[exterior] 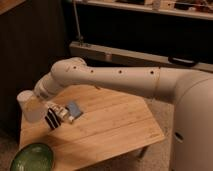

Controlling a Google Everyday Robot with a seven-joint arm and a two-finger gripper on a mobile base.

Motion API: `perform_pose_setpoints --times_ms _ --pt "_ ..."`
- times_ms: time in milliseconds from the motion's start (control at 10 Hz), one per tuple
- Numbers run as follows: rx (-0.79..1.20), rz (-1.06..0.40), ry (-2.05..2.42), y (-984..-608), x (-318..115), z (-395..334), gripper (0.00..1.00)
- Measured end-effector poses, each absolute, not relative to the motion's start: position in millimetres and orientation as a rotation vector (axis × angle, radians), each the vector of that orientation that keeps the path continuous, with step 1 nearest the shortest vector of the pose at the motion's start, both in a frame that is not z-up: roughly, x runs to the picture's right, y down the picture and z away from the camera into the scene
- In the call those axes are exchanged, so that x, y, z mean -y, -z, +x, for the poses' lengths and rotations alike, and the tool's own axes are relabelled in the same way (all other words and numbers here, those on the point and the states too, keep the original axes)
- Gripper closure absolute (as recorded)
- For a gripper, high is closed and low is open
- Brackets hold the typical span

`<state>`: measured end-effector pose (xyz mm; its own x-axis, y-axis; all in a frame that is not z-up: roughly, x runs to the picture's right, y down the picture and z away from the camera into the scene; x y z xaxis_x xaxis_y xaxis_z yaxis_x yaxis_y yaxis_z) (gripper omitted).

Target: Place the ceramic cup over the eraser

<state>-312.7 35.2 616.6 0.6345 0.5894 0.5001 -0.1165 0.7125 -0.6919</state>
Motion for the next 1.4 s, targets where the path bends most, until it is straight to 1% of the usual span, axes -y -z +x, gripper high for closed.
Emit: perform_pose_setpoints --times_ms 400,700,1200,1300,1400 --pt "0.752 -0.641 -0.508 -650 -22 -300 1.0" --pt "0.742 -0.653 -0.557 -664 -22 -291 1.0" --pt "0.74 -0.671 -0.571 -669 -37 -286 1.0" --pt "0.738 -0.673 -0.573 -669 -40 -286 0.98" --pt "0.736 -0.674 -0.575 -669 -42 -286 0.89"
